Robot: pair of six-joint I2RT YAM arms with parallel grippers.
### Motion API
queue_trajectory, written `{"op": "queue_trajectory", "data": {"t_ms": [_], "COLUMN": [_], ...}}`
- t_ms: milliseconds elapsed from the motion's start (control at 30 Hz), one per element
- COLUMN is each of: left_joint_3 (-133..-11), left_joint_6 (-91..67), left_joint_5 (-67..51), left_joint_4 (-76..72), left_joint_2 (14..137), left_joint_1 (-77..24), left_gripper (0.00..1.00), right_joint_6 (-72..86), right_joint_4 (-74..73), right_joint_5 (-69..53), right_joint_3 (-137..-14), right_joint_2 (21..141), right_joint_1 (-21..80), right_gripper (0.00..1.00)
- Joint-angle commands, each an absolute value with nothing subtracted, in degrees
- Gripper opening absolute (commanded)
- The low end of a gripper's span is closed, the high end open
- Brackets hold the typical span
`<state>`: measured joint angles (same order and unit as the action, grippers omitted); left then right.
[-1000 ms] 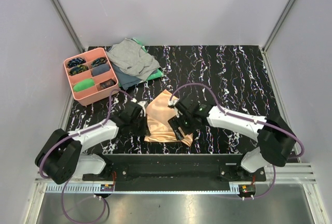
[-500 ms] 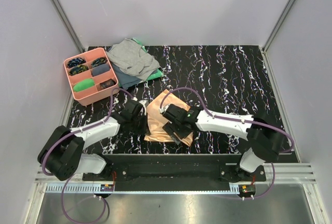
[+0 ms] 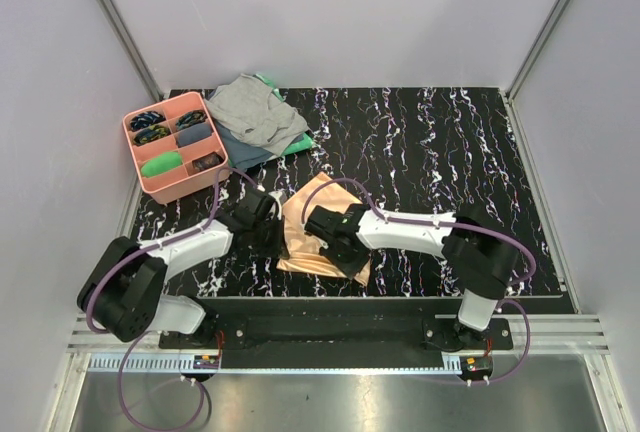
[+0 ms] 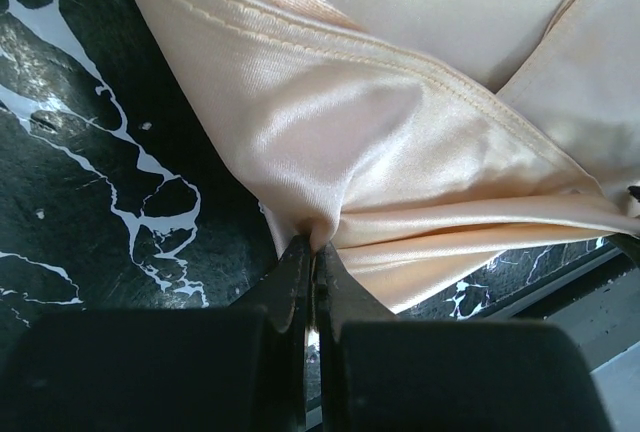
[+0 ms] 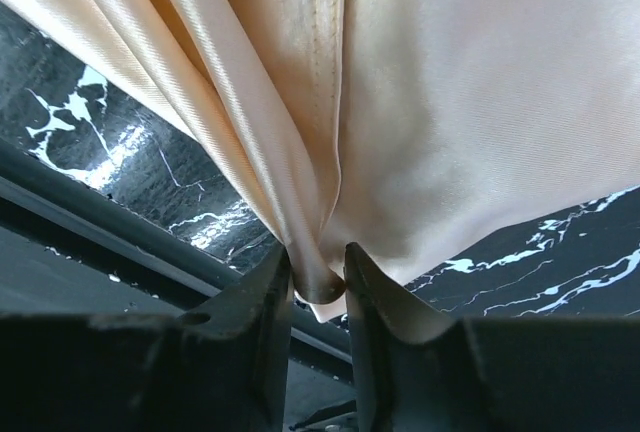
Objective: Fold the napkin, place the utensils inside, and roll it up
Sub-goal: Roll the napkin with the utensil
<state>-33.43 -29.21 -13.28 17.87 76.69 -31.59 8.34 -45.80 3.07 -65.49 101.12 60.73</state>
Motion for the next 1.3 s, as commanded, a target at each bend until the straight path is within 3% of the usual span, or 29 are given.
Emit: {"op": "queue_trajectory", "data": {"t_ms": [0,233,467,667,867,1000,1167,1267], "left_joint_3": [-35.7,-36.0,-36.1,-36.1,-36.2,-36.3,-36.5,-36.6], "left_joint_6": [-27.3,-27.0,-27.0,-26.9,-27.1,-27.0,-27.0,-27.0], "left_joint_5": [-13.1,-12.9,-13.0,-12.7,-12.1,-11.8,-11.6,-11.7], "left_joint_4": [18.7,19.5,20.0,20.5,21.0,21.1,21.4,21.4], "left_joint_2": [77.9,78.3,78.7,78.8,79.2,79.5,79.5,79.5], "left_joint_1": [-30.9,-30.9,-30.9,-30.9,-30.8,-30.8,-30.8,-30.9], "left_gripper": [0.00,0.00,0.00,0.00,0.00,0.00,0.00,0.00], "right_joint_6": [7.6,3.3,0.0,-4.3,-4.6,-1.9,6.3,10.6], "right_joint_4": [-50.3,-50.2,-50.2,-50.2,-50.0,-49.8,-47.8,-45.6], "right_joint_5": [1.3,-13.3,-26.1,-35.5,-34.7,-28.2,-20.6,-19.3], "right_joint_3": [-68.2,-70.0,-72.2,-72.5,-72.0,-71.3,-67.3,-63.0], "right_joint_2": [104.0,104.6,103.9,108.0,107.7,103.4,95.7,90.9], "right_joint_1": [61.1,58.3,50.2,43.7,40.5,39.6,39.4,39.4], "right_gripper": [0.30,0.16,0.09,0.10,0.14,0.27,0.60,0.72]}}
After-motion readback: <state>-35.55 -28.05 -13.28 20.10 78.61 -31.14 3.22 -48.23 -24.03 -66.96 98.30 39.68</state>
